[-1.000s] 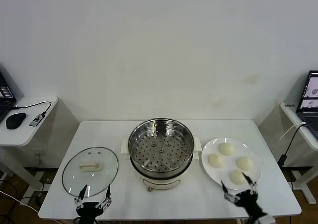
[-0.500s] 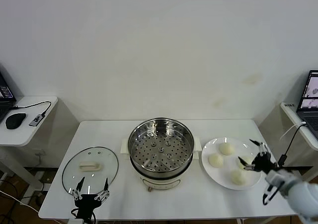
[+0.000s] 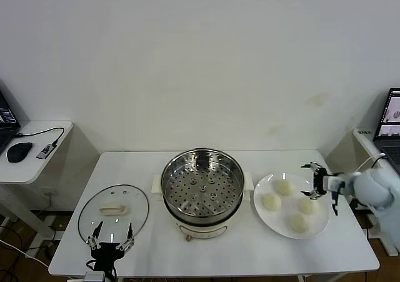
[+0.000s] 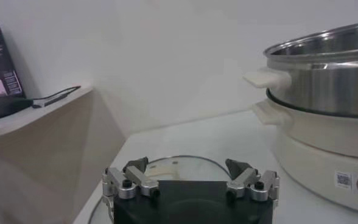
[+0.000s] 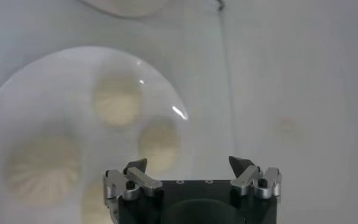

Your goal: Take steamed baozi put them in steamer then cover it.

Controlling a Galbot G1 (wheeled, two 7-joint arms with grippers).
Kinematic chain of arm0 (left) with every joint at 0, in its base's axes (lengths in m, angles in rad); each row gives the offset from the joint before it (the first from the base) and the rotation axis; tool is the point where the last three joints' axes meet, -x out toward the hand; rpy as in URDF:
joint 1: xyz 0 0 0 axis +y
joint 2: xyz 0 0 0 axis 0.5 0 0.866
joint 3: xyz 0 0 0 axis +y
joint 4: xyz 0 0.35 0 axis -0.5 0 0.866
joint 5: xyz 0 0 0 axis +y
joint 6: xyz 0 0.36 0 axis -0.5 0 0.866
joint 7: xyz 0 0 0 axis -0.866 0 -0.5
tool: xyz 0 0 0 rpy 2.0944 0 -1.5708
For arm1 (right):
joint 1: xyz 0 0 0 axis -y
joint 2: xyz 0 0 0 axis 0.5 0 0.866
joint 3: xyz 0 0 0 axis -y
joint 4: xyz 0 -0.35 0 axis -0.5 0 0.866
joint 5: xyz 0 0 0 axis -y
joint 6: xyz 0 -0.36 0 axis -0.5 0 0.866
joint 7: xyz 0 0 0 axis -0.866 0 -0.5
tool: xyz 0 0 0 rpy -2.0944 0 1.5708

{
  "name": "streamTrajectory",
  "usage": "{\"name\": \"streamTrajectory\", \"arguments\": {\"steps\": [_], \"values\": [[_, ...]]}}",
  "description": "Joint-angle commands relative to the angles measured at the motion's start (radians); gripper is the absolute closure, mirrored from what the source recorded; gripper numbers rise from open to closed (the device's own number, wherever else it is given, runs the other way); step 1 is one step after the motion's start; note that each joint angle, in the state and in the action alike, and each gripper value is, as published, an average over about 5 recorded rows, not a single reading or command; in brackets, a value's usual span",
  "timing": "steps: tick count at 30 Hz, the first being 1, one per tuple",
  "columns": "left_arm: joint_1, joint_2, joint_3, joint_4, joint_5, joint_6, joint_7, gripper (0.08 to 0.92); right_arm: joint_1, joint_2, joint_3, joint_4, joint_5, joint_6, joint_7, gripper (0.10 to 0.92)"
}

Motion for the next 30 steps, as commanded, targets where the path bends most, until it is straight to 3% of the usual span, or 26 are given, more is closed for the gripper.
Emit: {"name": "streamTrajectory", "arguments": {"steps": [1, 13, 30], "values": [[-0.005, 0.001, -0.001, 0.004, 0.010, 0.008, -0.002, 0.177, 0.373, 0.012, -0.401, -0.175, 0.022, 0.003, -0.140, 0.203], [-0.009, 0.010, -0.031, 0.000, 0.009, 0.008, 0.000, 0.177, 0.410, 0.211, -0.504, -0.370, 0.010, -0.001, -0.124, 0.203], [-0.023, 0.011, -0.032, 0.007, 0.017, 0.005, 0.000, 0.177, 0.368, 0.265, -0.461, -0.457, -0.020, -0.014, -0.090, 0.214]]}}
